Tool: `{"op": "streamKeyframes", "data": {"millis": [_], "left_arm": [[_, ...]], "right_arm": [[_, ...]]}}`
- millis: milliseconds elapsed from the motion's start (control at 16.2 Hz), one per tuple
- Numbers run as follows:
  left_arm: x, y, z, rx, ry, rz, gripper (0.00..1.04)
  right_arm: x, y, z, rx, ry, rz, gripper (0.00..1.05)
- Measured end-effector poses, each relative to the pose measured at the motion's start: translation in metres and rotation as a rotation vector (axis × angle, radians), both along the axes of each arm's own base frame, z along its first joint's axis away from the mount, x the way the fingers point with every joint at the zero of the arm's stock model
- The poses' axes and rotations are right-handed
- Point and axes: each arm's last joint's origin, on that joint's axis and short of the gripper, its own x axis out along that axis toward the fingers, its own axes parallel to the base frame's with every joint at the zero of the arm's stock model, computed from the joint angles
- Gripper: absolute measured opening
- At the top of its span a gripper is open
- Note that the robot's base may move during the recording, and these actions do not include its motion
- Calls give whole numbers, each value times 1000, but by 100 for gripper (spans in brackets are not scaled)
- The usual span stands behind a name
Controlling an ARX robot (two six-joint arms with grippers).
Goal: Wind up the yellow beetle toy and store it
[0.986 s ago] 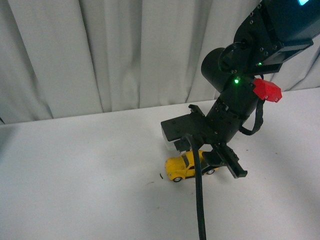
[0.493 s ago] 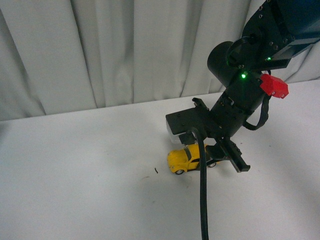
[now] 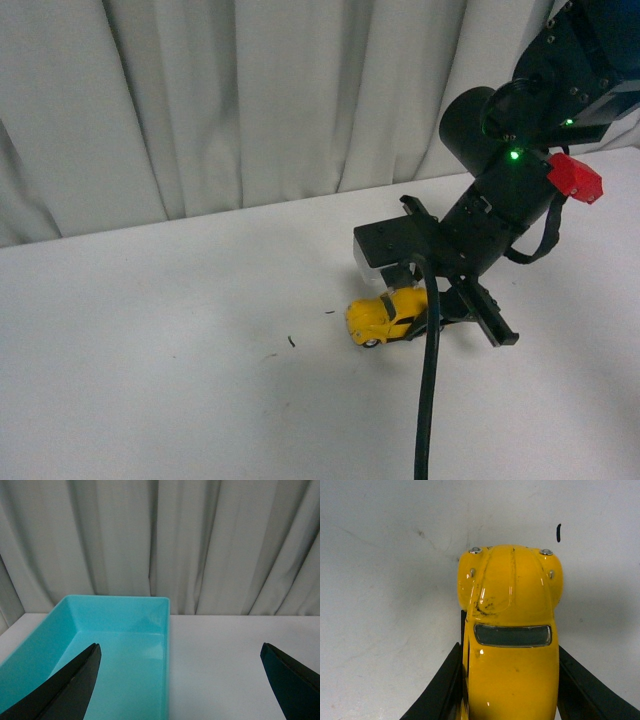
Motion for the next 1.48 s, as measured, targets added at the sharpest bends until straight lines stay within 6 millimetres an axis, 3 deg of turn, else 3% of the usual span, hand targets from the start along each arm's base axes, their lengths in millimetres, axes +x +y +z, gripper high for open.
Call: {"op": "streamKeyframes", "data": {"millis": [678,801,1109,1479], "left_arm": [[0,0,0,0,0,0,98],[0,0,0,0,0,0,98],[0,0,0,0,0,0,98],[0,0,0,0,0,0,98]], "right_arm": [[-22,-35,0,5,6,-77,42],[-41,-54,0,-5,9,-127,42],[-66,-72,-1,-1,8,-191,42],[-81,-88,0,-2,1,-255,42]]}}
